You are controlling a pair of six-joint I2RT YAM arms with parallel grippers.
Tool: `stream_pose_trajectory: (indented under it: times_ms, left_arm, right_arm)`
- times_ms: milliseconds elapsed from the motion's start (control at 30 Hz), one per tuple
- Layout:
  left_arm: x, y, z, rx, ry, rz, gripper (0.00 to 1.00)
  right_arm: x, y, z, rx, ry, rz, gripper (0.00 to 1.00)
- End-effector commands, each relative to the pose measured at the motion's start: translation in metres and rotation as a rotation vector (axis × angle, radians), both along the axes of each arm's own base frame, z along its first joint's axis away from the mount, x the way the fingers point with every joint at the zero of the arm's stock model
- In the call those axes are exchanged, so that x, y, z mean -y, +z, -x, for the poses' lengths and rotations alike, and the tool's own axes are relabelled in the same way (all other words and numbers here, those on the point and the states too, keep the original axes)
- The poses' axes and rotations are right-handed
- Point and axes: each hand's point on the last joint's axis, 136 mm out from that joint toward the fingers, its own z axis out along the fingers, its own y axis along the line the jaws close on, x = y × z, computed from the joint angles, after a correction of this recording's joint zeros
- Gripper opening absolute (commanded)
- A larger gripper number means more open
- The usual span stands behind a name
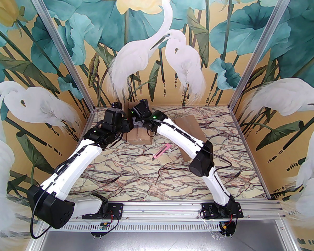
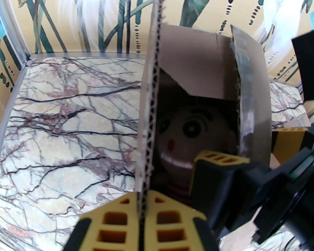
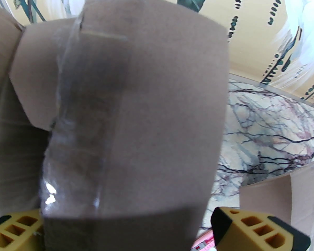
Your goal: Unpack the express box
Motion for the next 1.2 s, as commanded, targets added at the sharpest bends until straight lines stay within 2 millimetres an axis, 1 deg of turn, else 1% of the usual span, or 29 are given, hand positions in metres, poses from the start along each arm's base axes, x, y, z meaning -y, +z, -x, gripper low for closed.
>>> stream_pose_trajectory:
  times_ms: [0,100,167,200,267,333,367,433,467,533,600,633,700,800,833,933,1000,1033,1067,1133,1167]
  left_arm:
    - [-0.014,0.020,-0.003,0.096,0.065,-0.026,0.00]
    - [-0.017,0.022,-0.001,0.104,0.066,-0.043,0.00]
    - [-0.020,0.022,0.000,0.108,0.066,-0.054,0.00]
    - [-0.022,0.023,0.000,0.110,0.070,-0.055,0.00]
    - [-0.026,0.023,0.001,0.115,0.073,-0.050,0.00]
    - [-0.025,0.028,0.003,0.142,0.054,-0.024,0.00]
    - [-0.022,0.032,0.003,0.162,0.034,-0.010,0.00]
    - [-0.015,0.036,0.004,0.190,-0.003,0.014,0.00]
    - [-0.014,0.037,0.005,0.196,-0.012,0.023,0.00]
    - [-0.013,0.040,0.007,0.207,-0.020,0.030,0.00]
    - [-0.015,0.041,0.009,0.220,-0.019,0.026,0.00]
    - [-0.016,0.041,0.010,0.226,-0.016,0.023,0.00]
    - [-0.017,0.044,0.013,0.243,-0.017,0.025,0.00]
    - [-0.013,0.048,0.015,0.278,-0.041,0.048,0.00]
    - [-0.010,0.049,0.015,0.286,-0.054,0.056,0.00]
    - [-0.004,0.048,0.014,0.278,-0.088,0.071,0.00]
    - [0.000,0.043,0.013,0.254,-0.102,0.072,0.00]
    - [0.000,0.041,0.012,0.245,-0.101,0.069,0.00]
    - [-0.002,0.039,0.012,0.239,-0.092,0.065,0.00]
    - [-0.006,0.037,0.011,0.233,-0.069,0.052,0.00]
    - [-0.009,0.036,0.011,0.232,-0.051,0.041,0.00]
  right_arm:
    - [0.027,0.023,0.004,0.048,-0.038,0.092,1.00]
    - [0.038,0.033,0.010,0.050,-0.039,0.070,0.97]
    - [0.044,0.041,0.015,0.041,-0.033,-0.002,0.95]
    - [0.047,0.041,0.018,0.024,-0.029,-0.043,0.93]
    - [0.053,0.047,0.022,0.016,-0.023,-0.145,0.89]
    - [0.059,0.038,0.025,-0.012,-0.012,-0.208,0.85]
    - [0.059,0.029,0.026,-0.028,0.003,-0.213,0.83]
    - [0.059,0.013,0.029,-0.075,0.025,-0.218,0.83]
    - [0.059,0.008,0.030,-0.095,0.033,-0.223,0.79]
    - [0.055,0.002,0.031,-0.124,0.052,-0.264,0.73]
    - [0.052,0.003,0.032,-0.139,0.078,-0.335,0.61]
    - [0.051,0.005,0.033,-0.141,0.084,-0.365,0.58]
    - [0.048,0.015,0.035,-0.131,0.119,-0.431,0.49]
    - [0.047,0.022,0.037,-0.143,0.145,-0.533,0.45]
    - [0.050,0.017,0.036,-0.160,0.137,-0.551,0.44]
    - [0.060,0.000,0.033,-0.222,0.098,-0.594,0.46]
    - [0.060,-0.002,0.034,-0.239,0.122,-0.617,0.51]
    - [0.060,0.002,0.035,-0.231,0.131,-0.608,0.58]
    - [0.062,0.008,0.037,-0.212,0.141,-0.584,0.67]
    - [0.068,0.032,0.038,-0.126,0.141,-0.528,0.71]
    - [0.072,0.047,0.039,-0.064,0.132,-0.491,0.73]
